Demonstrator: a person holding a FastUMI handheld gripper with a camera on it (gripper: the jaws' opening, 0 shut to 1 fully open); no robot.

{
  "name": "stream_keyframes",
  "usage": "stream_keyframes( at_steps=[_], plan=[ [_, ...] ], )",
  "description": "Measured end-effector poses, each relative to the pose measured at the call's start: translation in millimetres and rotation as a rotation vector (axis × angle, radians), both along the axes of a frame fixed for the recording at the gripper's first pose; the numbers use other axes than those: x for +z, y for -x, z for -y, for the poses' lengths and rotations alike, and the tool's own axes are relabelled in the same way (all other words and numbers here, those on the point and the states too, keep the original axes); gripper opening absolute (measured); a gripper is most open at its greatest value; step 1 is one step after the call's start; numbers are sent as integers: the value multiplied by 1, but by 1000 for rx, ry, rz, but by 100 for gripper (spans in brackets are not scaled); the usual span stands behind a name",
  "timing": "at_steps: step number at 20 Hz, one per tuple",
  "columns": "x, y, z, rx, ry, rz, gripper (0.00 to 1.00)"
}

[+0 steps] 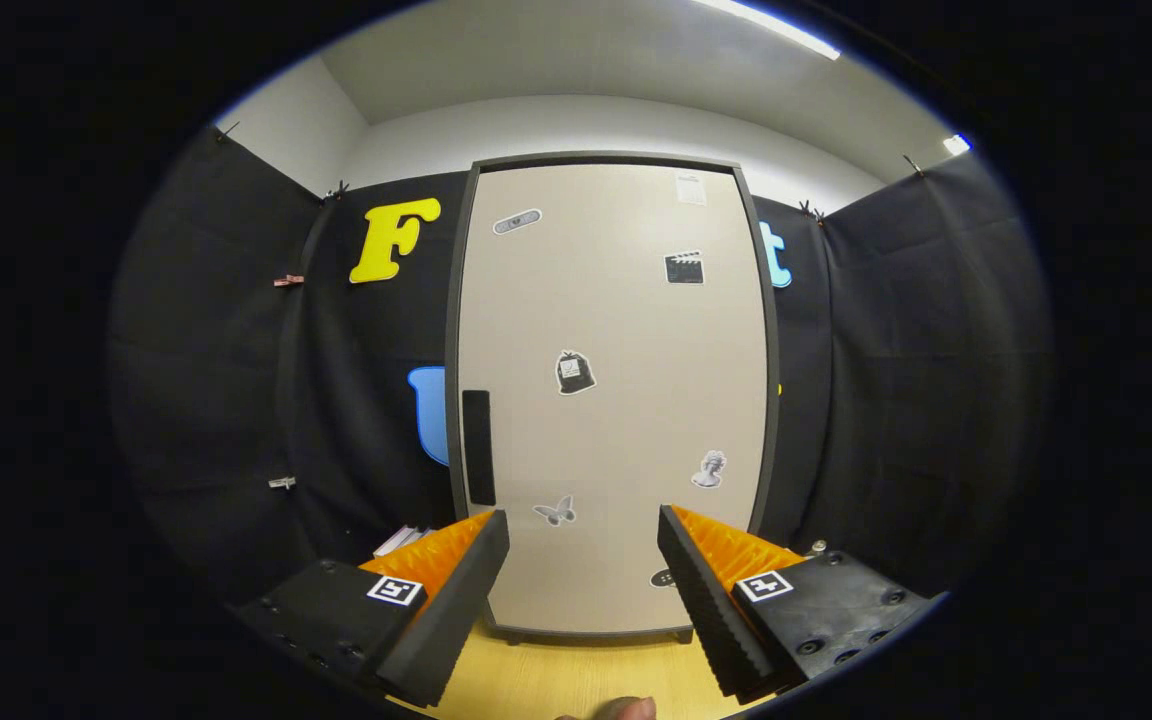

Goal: Open the shoe cabinet door, grab the shoes and put them into the shoe cabinet, then close the shoe cabinet door.

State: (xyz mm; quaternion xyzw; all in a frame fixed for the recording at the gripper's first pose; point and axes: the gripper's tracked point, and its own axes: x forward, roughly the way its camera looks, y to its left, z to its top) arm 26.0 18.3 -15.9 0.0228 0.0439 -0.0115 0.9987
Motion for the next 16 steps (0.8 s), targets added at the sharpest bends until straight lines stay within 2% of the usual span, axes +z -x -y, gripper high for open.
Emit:
stream_keyframes(
  at_steps=[8,16],
  plan=[
    [7,-76,-55,28,-35,17,98],
    [-24,-153,-88,37,-27,-7,98]
  ],
)
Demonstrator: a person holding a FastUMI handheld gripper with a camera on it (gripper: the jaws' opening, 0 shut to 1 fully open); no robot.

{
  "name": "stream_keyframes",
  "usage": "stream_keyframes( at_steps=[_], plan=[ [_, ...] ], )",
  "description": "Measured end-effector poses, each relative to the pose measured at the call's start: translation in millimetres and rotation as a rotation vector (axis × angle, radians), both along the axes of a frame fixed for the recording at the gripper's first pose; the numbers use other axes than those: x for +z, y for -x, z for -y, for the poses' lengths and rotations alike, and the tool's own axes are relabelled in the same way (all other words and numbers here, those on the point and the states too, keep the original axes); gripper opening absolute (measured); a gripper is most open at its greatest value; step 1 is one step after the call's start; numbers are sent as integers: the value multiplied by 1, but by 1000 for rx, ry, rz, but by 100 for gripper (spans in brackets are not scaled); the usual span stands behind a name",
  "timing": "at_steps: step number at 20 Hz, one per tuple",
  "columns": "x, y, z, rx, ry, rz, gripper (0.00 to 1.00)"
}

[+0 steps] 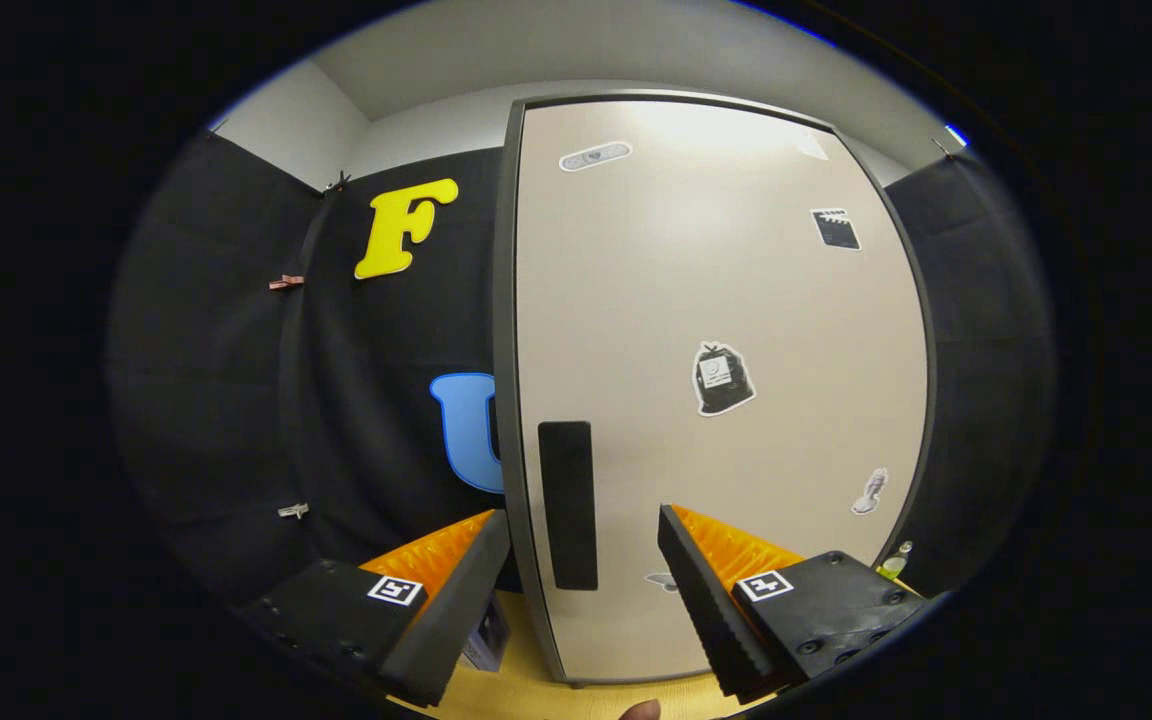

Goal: Open the shoe cabinet door, grab the shoes and put them into the shoe cabinet, then close the shoe cabinet door.

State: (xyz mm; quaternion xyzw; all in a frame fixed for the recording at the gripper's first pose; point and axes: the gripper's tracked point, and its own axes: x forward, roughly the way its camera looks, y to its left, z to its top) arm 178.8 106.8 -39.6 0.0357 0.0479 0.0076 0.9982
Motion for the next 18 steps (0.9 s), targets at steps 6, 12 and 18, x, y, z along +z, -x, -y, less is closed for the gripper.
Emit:
stream_keyframes(
  at_steps=[6,12,18],
  plan=[
    [-18,-32,-3,-21,-8,-32,77],
    [-31,-41,-3,-44,15,-43,35],
    [-28,-24,-6,40,5,-51,21]
  ],
)
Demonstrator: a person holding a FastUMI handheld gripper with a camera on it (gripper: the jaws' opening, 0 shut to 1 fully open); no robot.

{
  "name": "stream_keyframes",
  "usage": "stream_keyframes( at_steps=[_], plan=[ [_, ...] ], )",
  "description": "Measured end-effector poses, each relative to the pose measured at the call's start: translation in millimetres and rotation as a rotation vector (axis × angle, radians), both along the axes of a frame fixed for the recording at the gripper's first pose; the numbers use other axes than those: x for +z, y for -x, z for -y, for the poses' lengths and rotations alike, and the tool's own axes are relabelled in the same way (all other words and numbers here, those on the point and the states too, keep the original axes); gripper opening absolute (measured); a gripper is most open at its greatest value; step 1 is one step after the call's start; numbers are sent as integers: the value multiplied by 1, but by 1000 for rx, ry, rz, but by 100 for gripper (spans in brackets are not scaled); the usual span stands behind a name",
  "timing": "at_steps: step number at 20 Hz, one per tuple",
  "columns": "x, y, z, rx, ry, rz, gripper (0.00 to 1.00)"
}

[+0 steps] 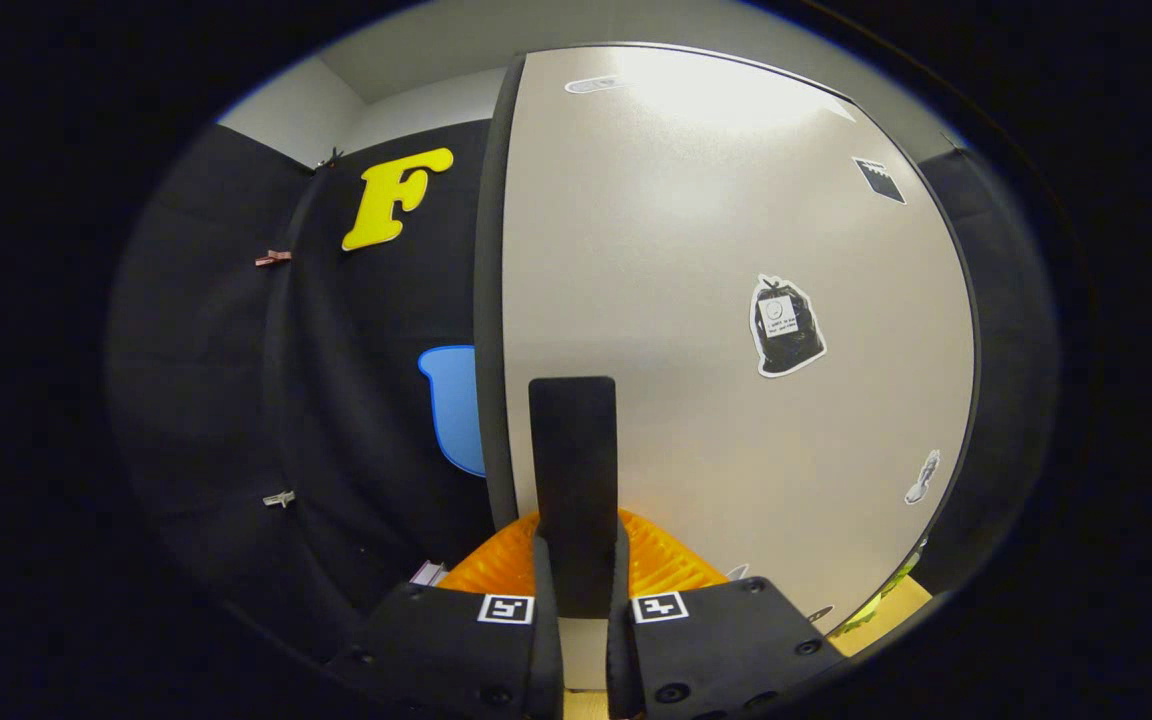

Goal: Open the shoe cabinet door, grab the shoes and put them into the shoe cabinet, then close the shoe cabinet door.

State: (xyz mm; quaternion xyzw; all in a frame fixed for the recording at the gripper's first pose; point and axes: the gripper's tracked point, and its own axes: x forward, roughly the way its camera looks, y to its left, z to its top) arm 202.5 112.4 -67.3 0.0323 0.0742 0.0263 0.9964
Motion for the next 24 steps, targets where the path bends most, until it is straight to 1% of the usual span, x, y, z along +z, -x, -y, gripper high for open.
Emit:
stream_keyframes(
  at_steps=[5,7,11,14,17,20,24],
  plan=[
    [11,60,8,92,-31,21,21],
    [17,84,18,133,-43,20,21],
    [33,135,40,189,-74,7,20],
    [40,162,61,224,-85,-5,21],
    [46,183,84,237,-77,-6,20],
    [50,199,110,233,-71,-15,20],
    [54,209,146,184,-61,-17,20]
  ],
)
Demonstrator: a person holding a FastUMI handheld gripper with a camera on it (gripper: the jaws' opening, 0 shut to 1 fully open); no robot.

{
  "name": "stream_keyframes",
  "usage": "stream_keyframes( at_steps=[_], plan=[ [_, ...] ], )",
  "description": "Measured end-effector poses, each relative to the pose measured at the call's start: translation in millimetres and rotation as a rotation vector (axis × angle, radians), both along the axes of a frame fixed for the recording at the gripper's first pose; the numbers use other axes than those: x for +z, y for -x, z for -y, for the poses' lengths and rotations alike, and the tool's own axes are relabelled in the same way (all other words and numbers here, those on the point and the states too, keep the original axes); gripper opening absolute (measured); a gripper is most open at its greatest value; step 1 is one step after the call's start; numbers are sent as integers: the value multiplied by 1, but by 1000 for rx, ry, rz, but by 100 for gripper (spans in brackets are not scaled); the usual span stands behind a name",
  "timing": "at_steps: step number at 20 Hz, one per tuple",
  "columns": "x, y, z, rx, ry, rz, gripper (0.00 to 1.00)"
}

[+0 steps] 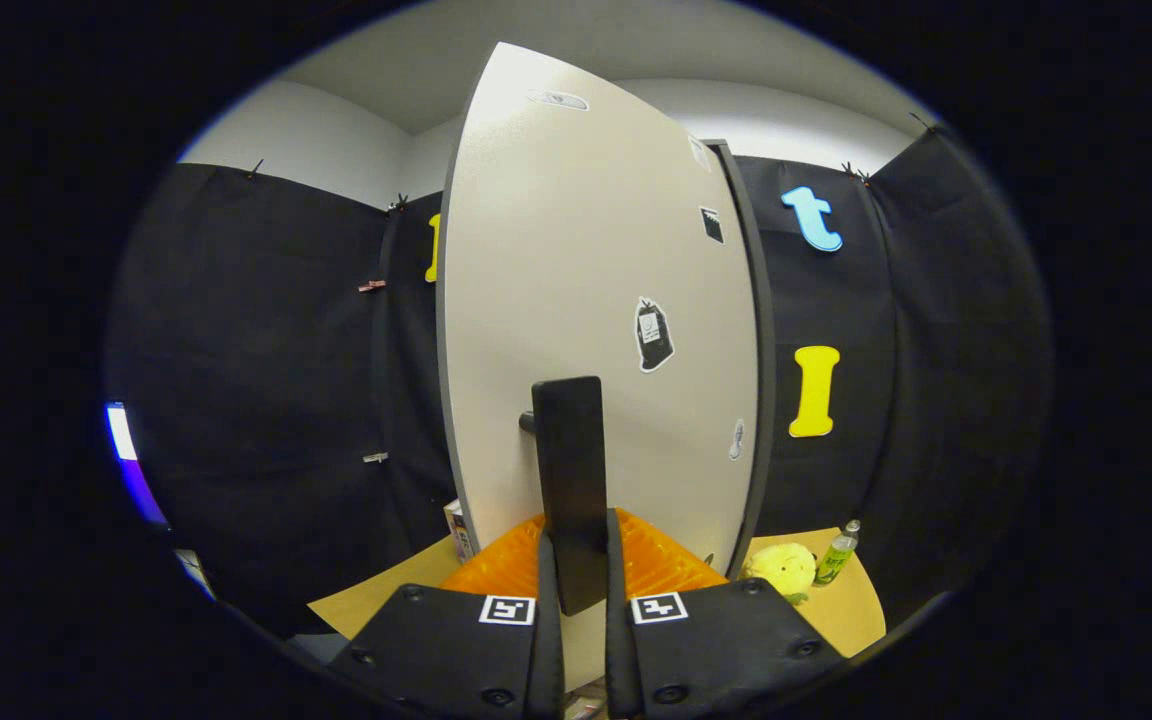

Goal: Open the shoe cabinet door, grab the shoes and put them into the shoe cabinet, then close the shoe cabinet door.

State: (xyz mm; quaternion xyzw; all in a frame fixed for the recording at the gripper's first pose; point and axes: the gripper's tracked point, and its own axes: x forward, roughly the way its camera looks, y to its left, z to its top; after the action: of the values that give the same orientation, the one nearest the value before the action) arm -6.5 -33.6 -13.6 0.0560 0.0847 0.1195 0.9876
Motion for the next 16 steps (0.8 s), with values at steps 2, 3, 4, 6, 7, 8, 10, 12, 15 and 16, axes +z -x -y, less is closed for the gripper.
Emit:
stream_keyframes(
  at_steps=[2,3,4,6,7,8,10,12,15,16],
  plan=[
    [0,5,17,-51,11,0,20],
    [2,7,27,-76,22,2,19],
    [2,9,37,-98,30,1,19],
    [3,9,57,-130,33,-8,19],
    [4,11,65,-144,32,-5,19],
    [6,12,72,-154,36,0,19],
    [9,13,86,-173,48,16,19],
    [10,12,98,-188,33,21,16],
    [15,14,94,-164,-2,23,14],
    [15,17,93,-159,2,24,14]
  ],
)
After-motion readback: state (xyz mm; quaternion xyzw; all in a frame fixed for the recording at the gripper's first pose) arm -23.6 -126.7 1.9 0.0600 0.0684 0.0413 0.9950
